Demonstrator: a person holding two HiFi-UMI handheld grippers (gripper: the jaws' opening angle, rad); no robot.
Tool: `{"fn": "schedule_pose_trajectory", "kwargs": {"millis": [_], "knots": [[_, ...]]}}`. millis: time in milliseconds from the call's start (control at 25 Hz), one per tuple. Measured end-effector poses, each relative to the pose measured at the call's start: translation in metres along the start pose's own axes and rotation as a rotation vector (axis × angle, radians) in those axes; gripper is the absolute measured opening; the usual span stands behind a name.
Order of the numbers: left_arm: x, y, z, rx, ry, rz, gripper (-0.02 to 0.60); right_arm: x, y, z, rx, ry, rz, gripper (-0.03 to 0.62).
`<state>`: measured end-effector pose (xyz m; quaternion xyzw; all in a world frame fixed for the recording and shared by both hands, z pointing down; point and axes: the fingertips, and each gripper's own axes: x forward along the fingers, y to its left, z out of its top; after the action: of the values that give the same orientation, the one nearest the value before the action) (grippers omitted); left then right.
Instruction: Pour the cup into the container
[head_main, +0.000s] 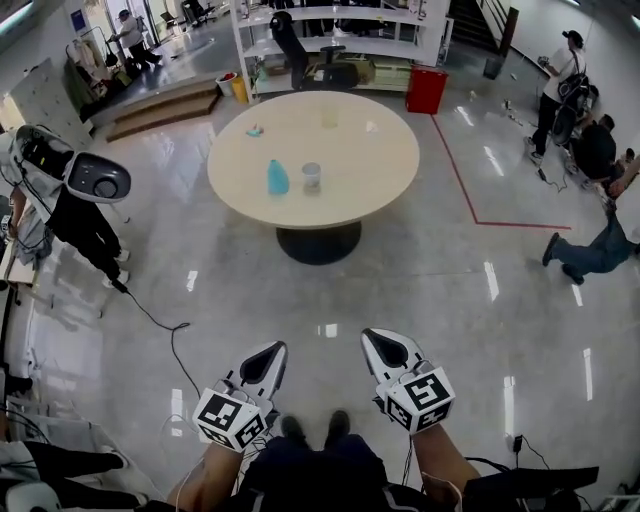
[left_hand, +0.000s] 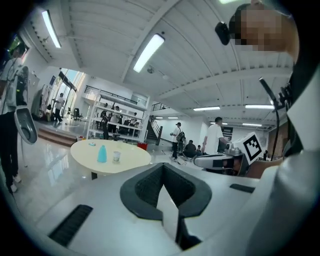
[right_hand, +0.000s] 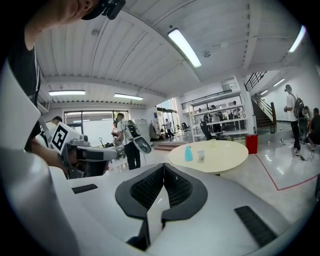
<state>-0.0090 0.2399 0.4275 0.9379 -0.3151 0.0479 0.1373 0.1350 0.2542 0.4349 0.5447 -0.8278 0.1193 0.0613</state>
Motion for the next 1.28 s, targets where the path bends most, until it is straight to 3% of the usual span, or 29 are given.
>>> {"fn": "schedule_pose_trajectory", "kwargs": {"millis": [320, 440, 560, 760, 1040, 1160, 1280], "knots": [[-0.102, -0.059, -0.030, 0.005, 0.010, -0.015, 0.000, -0.053, 0.094, -0.010, -0.047, -0.018, 0.021, 0.006], [-0.146, -0.062, -0.058, -0.009, 0.018, 0.010, 0.000, -0.068, 0.134, -0.028, -0.048, -0.020, 0.020, 0.006], [-0.191, -0.067, -0.081, -0.027, 0.010, -0.019, 0.000, -0.089, 0.180, -0.048, -0.048, -0.013, 0.011, 0.006], [-0.247, -0.078, -0.088, -0.059, -0.009, -0.052, 0.000, -0.128, 0.242, -0.059, -0.024, -0.011, -0.013, 0.006], [-0.289, -0.136, -0.083, -0.059, -0.028, -0.085, 0.000, -0.207, 0.275, -0.058, -0.028, -0.033, -0.050, 0.006], [-0.300, -0.166, -0.089, -0.043, -0.034, -0.075, 0.000, -0.239, 0.277, -0.065, -0.030, -0.056, -0.054, 0.006], [-0.314, -0.197, -0.098, -0.076, -0.043, -0.047, 0.000, -0.277, 0.279, -0.076, -0.013, -0.070, -0.046, 0.006]]}}
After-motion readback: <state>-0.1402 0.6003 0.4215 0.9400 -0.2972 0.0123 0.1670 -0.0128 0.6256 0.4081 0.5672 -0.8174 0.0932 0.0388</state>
